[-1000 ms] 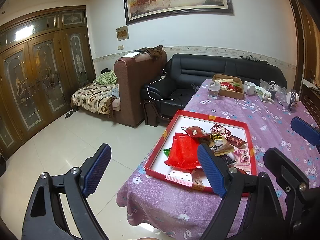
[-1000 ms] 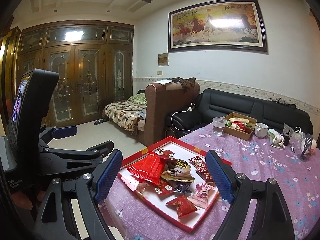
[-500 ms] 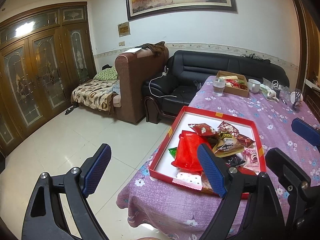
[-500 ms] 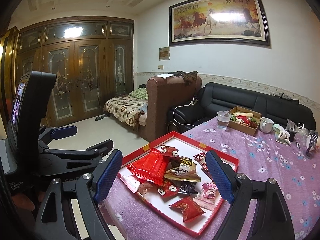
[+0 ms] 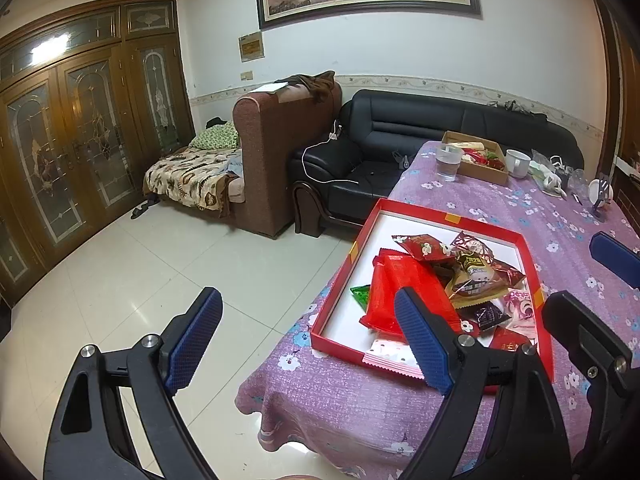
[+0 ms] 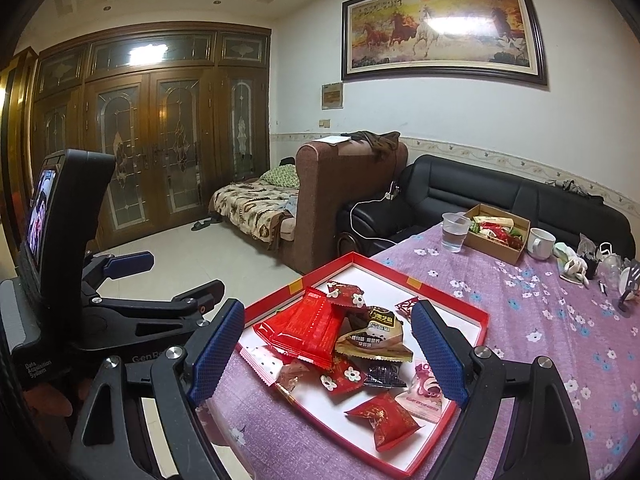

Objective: Organize snacks

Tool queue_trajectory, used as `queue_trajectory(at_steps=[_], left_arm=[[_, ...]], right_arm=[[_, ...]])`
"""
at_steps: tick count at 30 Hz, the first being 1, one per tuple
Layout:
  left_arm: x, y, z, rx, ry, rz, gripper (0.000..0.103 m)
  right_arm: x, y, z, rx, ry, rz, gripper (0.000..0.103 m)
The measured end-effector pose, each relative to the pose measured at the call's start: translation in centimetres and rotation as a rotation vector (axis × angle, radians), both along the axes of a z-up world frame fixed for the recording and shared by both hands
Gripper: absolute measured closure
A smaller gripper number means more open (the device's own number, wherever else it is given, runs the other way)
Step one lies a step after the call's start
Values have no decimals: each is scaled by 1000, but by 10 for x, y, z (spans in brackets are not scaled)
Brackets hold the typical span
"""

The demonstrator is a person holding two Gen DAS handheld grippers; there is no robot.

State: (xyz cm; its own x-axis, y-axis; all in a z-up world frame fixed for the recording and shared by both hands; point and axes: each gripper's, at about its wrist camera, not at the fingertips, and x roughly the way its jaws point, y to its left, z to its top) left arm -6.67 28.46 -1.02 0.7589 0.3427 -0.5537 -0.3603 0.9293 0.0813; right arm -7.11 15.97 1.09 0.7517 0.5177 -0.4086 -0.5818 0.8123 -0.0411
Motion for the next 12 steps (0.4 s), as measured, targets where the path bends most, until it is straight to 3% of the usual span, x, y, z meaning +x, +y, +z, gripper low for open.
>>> queue_trajectory(at_steps=[12], left_arm=[[9, 0, -5, 7, 12, 9, 14]], right_arm=[[11, -1, -7, 8, 22, -6, 17]])
